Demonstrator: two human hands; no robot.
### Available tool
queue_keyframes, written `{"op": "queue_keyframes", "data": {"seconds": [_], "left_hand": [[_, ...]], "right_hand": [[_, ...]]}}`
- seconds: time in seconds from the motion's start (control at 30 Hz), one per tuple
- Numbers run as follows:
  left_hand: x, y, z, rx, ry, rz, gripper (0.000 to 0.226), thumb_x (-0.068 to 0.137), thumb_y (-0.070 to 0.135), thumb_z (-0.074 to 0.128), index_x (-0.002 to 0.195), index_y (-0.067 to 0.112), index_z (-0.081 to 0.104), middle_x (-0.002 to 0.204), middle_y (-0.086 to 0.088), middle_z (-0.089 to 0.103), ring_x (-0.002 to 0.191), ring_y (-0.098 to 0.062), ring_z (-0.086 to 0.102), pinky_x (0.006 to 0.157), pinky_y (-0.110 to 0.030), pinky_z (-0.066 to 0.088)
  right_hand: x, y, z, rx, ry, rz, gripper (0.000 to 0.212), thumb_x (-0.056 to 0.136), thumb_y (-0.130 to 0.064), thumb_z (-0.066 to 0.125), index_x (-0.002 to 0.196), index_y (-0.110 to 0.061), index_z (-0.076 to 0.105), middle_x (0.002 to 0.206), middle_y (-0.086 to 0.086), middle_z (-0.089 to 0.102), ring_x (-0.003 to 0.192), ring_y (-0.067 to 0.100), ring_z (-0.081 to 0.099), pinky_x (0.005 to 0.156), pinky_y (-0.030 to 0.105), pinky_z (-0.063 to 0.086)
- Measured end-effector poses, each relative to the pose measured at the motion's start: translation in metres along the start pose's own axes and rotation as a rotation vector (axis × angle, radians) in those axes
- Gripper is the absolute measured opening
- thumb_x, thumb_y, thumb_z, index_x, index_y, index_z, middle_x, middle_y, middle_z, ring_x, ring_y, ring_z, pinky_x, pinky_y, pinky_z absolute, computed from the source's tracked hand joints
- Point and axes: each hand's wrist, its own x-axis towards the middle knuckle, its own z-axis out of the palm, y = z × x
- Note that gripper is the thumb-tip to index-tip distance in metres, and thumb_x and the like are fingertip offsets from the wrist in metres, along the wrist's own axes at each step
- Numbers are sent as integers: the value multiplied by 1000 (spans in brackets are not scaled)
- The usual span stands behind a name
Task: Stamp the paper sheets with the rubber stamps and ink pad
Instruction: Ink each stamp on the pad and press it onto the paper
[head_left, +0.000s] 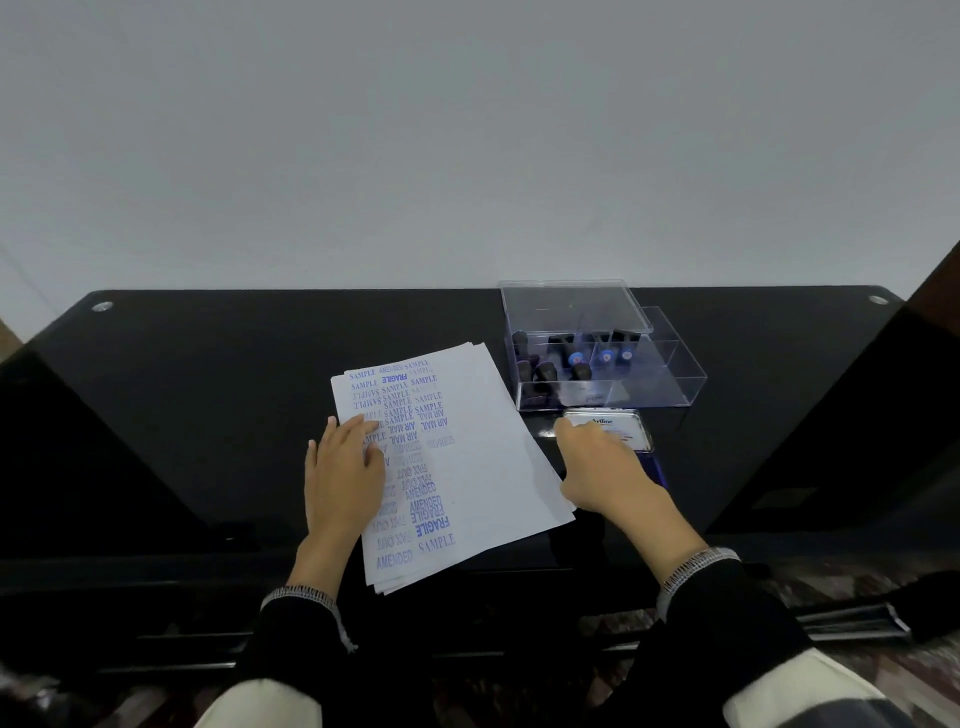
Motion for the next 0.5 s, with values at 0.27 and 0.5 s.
{"op": "queue_keyframes", "data": {"seconds": [0.27,0.5], "left_hand": [[-1,1,0,-7,11,7,37,98,17,43,133,19,52,148,2,42,146,-17,20,120,-42,6],[-1,1,0,-15,17,5,36,98,19,44,133,20,52,148,3,41,146,-16,18,120,-42,5]], "right_hand": [[-7,35,1,504,-21,134,8,85,-2,53,90,-3,48,84,9,53,68,19,46,55,28,36],[-11,31,1,540,2,130,9,87,0,53,89,-4,46,76,4,47,61,15,40,50,21,31]]}}
